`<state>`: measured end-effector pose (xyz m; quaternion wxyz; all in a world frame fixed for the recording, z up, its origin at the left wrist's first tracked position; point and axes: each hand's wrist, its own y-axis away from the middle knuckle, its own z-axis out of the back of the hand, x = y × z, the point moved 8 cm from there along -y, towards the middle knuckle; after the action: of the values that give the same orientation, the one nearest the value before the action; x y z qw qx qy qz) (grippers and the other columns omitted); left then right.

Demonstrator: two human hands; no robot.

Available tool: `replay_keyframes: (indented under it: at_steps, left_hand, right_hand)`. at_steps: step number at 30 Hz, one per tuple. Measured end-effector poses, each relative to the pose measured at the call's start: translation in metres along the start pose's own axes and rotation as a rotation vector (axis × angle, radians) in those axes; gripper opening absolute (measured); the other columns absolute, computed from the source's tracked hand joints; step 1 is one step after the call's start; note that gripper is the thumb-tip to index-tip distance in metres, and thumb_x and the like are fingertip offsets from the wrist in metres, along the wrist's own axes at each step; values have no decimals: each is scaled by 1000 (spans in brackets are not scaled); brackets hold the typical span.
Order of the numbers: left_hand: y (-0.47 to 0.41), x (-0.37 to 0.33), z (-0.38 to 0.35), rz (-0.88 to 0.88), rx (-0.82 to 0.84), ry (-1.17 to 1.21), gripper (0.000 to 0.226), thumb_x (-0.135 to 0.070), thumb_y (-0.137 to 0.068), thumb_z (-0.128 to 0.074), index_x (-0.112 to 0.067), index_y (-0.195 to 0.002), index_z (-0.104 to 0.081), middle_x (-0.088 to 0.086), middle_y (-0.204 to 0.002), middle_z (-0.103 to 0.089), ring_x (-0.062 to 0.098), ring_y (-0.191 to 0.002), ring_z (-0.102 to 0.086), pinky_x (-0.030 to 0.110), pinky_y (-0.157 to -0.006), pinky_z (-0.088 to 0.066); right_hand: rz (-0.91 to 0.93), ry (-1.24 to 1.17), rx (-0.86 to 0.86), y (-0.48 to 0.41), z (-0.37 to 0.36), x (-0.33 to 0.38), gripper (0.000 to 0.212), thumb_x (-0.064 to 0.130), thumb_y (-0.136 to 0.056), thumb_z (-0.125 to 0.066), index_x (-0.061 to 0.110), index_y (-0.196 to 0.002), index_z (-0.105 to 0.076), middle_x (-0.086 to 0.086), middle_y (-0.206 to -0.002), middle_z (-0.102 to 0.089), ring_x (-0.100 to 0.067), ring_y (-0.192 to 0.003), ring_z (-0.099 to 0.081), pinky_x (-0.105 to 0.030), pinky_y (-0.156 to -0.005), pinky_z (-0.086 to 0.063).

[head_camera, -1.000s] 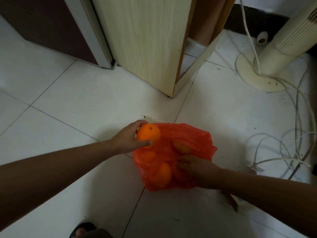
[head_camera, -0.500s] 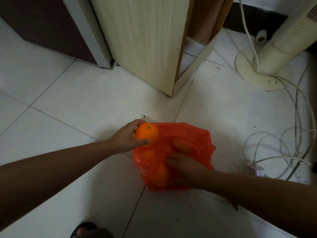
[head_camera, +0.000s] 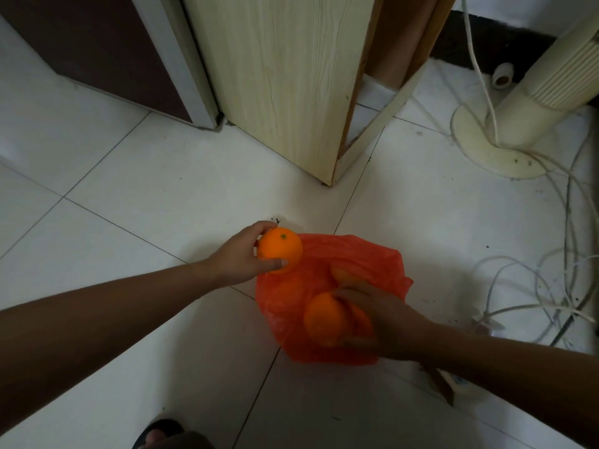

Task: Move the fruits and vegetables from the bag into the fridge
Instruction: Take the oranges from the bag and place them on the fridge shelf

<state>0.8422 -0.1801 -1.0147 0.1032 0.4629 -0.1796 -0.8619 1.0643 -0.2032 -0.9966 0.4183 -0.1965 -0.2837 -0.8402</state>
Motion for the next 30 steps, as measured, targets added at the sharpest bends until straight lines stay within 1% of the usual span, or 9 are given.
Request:
replay_keyframes:
  at_steps: [1, 4, 6, 9, 13, 18, 21, 24, 30]
  left_hand:
    - [0, -4, -1, -7, 1, 16, 74, -33, -74, -76, -31, -135, -35, -5, -137, -39, 21, -120, -47, 40, -88, -53]
    - [1, -19, -4, -30, 10, 71, 71, -34, -74, -75, -32, -133, -36, -9, -130, -39, 19, -118, -47, 40, -87, -54]
    - [1, -26, -9, -28, 23, 103, 71, -34, -74, -75, -33, -133, -36, -10, -127, -40, 18, -116, -48, 40, -86, -55]
    - [4, -30, -22, -13, 56, 130, 70, -32, -75, -75, -33, -133, -35, -11, -123, -40, 16, -112, -50, 31, -80, -55]
    - [7, -27, -27, 18, 20, 196, 64, -31, -77, -74, -33, -129, -38, -10, -123, -42, 16, -110, -51, 22, -72, -52]
    - [5, -24, -22, 55, -21, 247, 65, -31, -76, -74, -27, -132, -40, -3, -127, -45, 21, -110, -54, 33, -79, -55]
    - [3, -22, -20, 83, -44, 261, 62, -31, -78, -73, -26, -131, -41, -1, -127, -46, 21, -108, -55, 32, -78, -55]
    - [3, -18, -20, 96, -48, 280, 61, -31, -78, -72, -27, -131, -41, 0, -129, -46, 21, -107, -56, 32, -76, -55]
    - [3, -14, -21, 124, -40, 290, 62, -33, -78, -72, -27, -131, -41, 0, -127, -46, 24, -108, -56, 37, -78, -56]
  right_hand:
    - [-12, -8, -24, 1, 10, -3, 78, 55, -77, -65, 27, -142, -32, 5, -149, -27, -9, -132, -31, -29, -106, -36]
    - [-84, 2, -94, 1, 35, -15, 79, 47, -77, -69, 29, -142, -29, 7, -149, -26, -3, -125, -28, -22, -102, -31]
    - [-121, -27, -140, -3, 47, -23, 79, 46, -76, -71, 30, -141, -30, 6, -147, -34, -4, -123, -35, -26, -105, -34]
    - [-170, -142, -198, -6, 56, -31, 79, 48, -71, -74, 33, -138, -34, 6, -140, -41, -4, -116, -39, -33, -99, -44]
    - [-193, -340, -284, -7, 59, -34, 75, 46, -65, -78, 41, -127, -37, 14, -130, -38, -8, -116, -42, -24, -87, -47]
    - [-274, -520, -317, -15, 54, -40, 80, 35, -65, -82, 37, -130, -35, 13, -125, -37, -8, -111, -42, -17, -76, -44]
    - [-322, -583, -341, -18, 56, -44, 86, 34, -63, -83, 33, -134, -34, 14, -123, -38, -10, -112, -43, -23, -77, -47]
    - [-375, -622, -358, -19, 56, -47, 91, 36, -61, -83, 30, -137, -33, 13, -122, -41, -10, -109, -46, -20, -75, -46]
    - [-405, -647, -342, -22, 49, -48, 79, 42, -62, -80, 29, -130, -42, 3, -131, -48, -15, -111, -50, -25, -79, -47]
